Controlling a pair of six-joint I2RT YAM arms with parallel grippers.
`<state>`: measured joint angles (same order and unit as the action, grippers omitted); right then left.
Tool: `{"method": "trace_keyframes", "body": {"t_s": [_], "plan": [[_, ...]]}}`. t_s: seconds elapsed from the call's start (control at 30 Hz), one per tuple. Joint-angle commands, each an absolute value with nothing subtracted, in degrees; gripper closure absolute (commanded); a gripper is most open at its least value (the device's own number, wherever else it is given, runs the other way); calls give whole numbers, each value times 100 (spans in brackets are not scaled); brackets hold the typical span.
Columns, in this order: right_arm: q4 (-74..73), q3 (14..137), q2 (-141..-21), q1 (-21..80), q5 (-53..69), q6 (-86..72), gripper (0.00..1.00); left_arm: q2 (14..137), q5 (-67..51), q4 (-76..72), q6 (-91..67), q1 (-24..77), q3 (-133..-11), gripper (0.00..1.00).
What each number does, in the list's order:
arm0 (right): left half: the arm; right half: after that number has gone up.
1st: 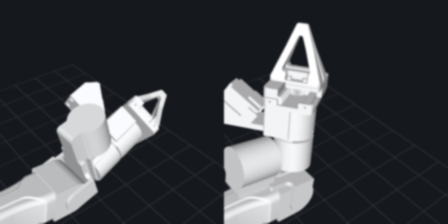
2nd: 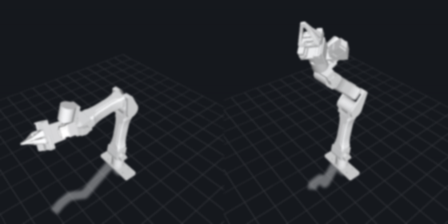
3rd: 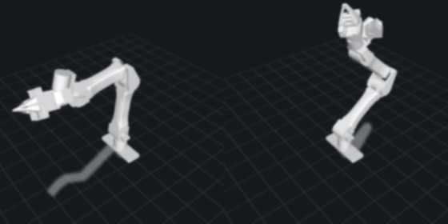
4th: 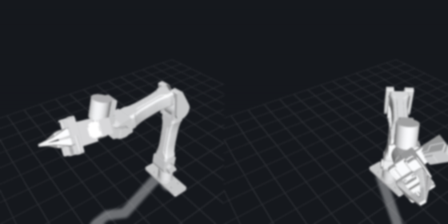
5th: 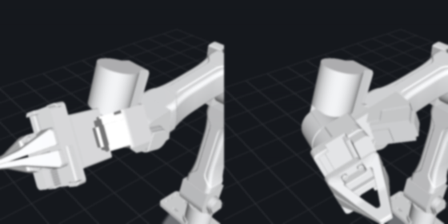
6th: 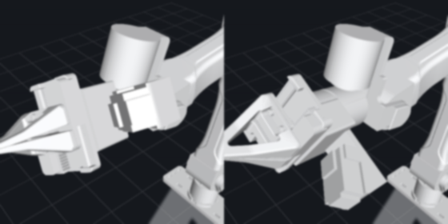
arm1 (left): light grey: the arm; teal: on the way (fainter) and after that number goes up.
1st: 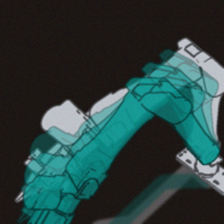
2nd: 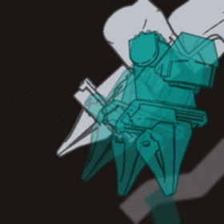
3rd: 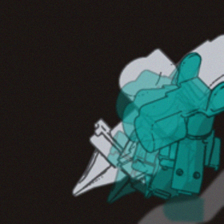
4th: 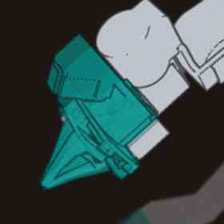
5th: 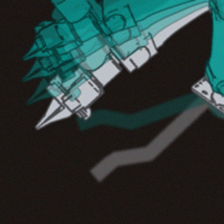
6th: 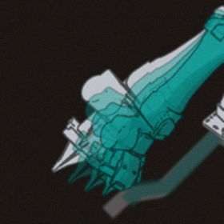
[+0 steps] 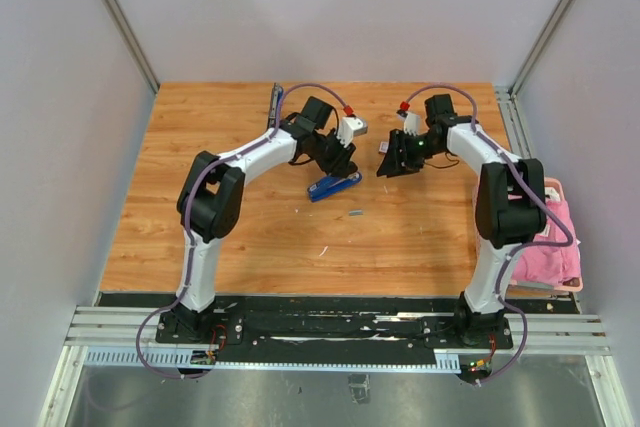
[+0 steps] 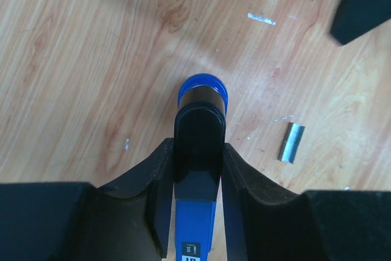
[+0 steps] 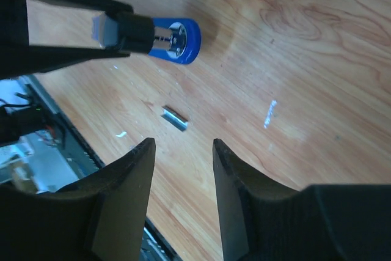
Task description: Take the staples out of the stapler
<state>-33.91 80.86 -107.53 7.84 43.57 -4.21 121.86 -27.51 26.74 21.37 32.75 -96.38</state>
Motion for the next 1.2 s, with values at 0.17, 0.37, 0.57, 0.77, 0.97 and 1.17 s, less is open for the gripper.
{"method": "trace_keyframes", "body": {"t_s": [0.17, 0.37, 0.57, 0.77, 0.97, 1.17], "plan": [[-3123, 8678, -11660, 670, 5316, -1382, 57, 11217, -3573, 1433, 1116, 3216, -8990, 100], [-2930, 8710, -11850, 709, 5578, -1658, 58, 11131, -3663, 1356, 1065, 3208, -8888, 100], [-2816, 8672, -11896, 738, 5826, -1802, 59, 11136, -3702, 1318, 1017, 3208, -8894, 100], [-2695, 8662, -12047, 771, 5965, -1984, 61, 11158, -3733, 1310, 1006, 3210, -8903, 100], [-2521, 8597, -12210, 821, 6139, -2172, 67, 11127, -3813, 1279, 971, 3216, -8892, 100], [-2191, 8542, -12328, 913, 6569, -2506, 75, 11136, -3895, 1324, 1025, 3267, -8891, 100]]}}
